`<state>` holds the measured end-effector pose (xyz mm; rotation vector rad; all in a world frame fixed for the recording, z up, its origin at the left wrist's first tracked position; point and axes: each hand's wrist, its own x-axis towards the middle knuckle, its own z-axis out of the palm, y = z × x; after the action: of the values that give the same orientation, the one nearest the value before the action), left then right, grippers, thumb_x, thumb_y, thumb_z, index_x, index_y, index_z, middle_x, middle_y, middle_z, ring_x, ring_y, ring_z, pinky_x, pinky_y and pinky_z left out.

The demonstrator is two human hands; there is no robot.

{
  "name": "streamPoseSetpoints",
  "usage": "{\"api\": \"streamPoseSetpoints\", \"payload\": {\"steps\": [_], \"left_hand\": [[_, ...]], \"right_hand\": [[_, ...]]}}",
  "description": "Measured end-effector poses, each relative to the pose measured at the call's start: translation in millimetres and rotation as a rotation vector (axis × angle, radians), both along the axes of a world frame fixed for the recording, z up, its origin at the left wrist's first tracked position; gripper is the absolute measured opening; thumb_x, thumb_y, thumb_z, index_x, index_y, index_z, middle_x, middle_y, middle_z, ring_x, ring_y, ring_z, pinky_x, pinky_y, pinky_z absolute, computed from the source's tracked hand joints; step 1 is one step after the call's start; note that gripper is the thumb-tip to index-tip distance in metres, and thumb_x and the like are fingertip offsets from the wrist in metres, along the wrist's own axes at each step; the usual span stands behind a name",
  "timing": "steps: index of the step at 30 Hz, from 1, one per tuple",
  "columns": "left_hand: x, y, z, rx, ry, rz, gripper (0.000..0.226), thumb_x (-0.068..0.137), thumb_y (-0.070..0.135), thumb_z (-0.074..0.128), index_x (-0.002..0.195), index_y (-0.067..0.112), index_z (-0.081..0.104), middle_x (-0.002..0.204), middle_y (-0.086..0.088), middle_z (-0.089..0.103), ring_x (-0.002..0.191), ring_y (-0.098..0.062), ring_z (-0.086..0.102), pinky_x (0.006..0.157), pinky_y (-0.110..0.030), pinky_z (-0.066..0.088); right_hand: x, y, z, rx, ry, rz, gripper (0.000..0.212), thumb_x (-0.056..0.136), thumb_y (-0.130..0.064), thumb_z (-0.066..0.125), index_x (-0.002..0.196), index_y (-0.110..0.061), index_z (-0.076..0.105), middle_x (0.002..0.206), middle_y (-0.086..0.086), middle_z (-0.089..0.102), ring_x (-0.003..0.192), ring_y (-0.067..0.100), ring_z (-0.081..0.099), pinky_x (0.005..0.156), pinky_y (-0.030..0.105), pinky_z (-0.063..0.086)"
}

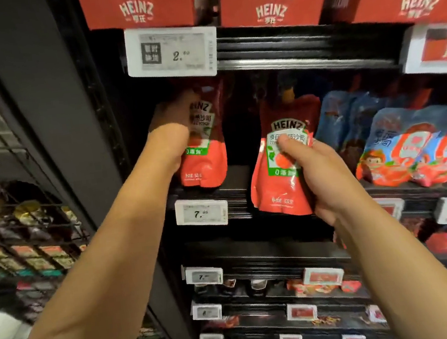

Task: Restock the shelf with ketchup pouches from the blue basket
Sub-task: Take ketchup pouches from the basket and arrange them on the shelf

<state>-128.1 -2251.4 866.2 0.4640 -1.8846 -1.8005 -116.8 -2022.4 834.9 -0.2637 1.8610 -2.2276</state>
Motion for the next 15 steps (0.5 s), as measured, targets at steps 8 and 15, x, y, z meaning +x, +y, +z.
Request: {"api": "streamPoseSetpoints", "payload": {"steps": [8,15], "left_hand": [[-42.3,4.0,3.2,-0.126,0.272,0.131,0.045,0.093,0.033,0.059,0.134,0.015,0.064,0.138,0.000,0.063,0.129,-0.013,0.055,0.107,-0.027,0.042],[-75.8,-3.4,-22.4,-0.222,0.477,0.352,0.041,0.097,0.017,0.051,0.130,-0.005,0.060,0.128,0.000,0.055,0.115,0.010,0.044,0.096,0.003,0.030]], "right_hand": [[-39.2,-0.2,-3.1,0.089,-0.076,0.035,0.025,0.085,-0.034,0.072,0.070,-0.014,0.076,0.072,0.007,0.075,0.062,0.020,0.074,0.053,0.032,0.058],[-67.5,-22.0,9.4,0.037,-0.013,-0.052,0.038,0.077,-0.031,0.084,0.109,-0.019,0.067,0.082,-0.001,0.079,0.073,0.019,0.077,0.058,0.033,0.060]]}}
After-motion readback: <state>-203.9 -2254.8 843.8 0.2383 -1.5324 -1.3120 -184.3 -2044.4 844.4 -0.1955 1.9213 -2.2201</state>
